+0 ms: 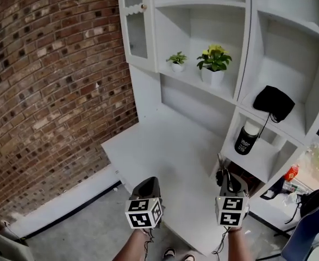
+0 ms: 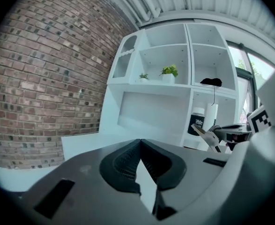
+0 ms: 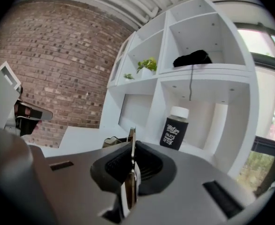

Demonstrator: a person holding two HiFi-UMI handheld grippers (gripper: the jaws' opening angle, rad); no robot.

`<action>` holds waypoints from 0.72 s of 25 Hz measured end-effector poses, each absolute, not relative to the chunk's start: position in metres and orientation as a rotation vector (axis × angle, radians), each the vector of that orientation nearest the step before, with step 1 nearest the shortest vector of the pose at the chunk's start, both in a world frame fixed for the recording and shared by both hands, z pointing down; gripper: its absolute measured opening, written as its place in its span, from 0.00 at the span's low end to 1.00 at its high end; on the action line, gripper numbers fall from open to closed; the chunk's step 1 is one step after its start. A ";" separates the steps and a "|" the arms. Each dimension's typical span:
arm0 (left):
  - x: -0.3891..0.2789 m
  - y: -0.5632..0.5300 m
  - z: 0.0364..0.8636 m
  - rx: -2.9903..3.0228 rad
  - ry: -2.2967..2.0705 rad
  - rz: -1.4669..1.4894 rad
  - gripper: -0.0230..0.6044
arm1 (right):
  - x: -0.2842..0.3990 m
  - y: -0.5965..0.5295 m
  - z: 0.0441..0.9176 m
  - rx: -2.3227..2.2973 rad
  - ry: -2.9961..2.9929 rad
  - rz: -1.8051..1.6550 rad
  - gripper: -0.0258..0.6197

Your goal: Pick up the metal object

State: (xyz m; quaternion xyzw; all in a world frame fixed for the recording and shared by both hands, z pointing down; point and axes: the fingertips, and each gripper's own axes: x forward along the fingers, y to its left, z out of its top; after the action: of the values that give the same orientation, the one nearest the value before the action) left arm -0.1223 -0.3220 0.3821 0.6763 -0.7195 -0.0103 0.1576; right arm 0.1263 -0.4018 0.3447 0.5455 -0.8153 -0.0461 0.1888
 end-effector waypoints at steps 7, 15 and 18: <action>-0.072 -0.357 0.353 2.122 -1.937 -0.045 0.06 | 0.201 -0.373 0.324 1.827 -2.265 -0.004 0.04; 0.001 -0.378 0.357 2.258 -1.766 0.001 0.05 | 0.267 -0.348 0.337 2.018 -2.202 0.188 0.04; 0.015 -0.381 0.358 2.278 -1.743 0.013 0.06 | 0.280 -0.344 0.340 2.041 -2.181 0.202 0.04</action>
State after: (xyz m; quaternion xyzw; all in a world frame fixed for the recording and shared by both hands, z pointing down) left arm 0.0146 -0.3810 0.3583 0.7868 -0.6020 0.0046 0.1362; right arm 0.2799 -0.3438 0.3397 0.6799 -0.7265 0.0671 0.0740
